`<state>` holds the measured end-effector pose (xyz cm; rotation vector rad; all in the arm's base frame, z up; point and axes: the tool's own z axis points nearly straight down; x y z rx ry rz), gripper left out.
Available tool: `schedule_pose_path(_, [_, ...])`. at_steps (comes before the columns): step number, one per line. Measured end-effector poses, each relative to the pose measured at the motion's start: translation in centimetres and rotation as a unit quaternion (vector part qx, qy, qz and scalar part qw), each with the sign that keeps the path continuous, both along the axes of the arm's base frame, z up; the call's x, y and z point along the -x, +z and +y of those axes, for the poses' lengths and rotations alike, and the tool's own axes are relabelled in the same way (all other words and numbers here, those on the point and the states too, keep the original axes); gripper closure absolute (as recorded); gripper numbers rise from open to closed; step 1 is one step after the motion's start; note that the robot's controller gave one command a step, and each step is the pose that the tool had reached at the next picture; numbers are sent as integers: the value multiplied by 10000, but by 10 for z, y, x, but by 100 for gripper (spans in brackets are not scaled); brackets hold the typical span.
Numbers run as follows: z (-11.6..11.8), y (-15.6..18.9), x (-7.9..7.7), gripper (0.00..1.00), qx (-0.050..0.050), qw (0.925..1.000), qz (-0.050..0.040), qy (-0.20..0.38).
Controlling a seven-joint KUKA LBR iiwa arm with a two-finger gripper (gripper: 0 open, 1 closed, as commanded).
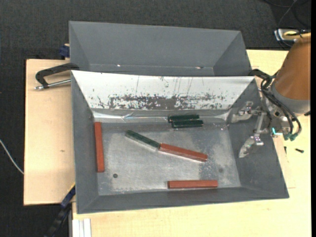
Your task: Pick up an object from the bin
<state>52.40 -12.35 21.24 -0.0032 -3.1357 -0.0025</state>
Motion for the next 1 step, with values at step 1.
schedule_pose_path(1, [1, 4, -2, 0, 7, 10000, -41, 11])
